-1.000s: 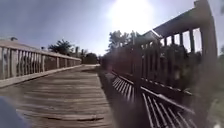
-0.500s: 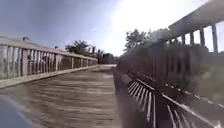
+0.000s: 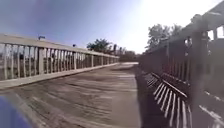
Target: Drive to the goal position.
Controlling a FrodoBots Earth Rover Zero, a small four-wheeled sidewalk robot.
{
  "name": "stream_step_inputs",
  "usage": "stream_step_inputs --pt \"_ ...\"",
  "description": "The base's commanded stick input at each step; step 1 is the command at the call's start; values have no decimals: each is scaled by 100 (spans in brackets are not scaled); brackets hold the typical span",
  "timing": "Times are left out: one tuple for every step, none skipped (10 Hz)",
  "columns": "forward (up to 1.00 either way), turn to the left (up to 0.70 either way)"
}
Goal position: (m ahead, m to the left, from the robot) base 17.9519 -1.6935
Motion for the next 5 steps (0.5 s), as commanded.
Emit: stream_step_inputs --pt "70 0" --pt "70 0" --pt "70 0" --pt "70 0" --pt "70 0"
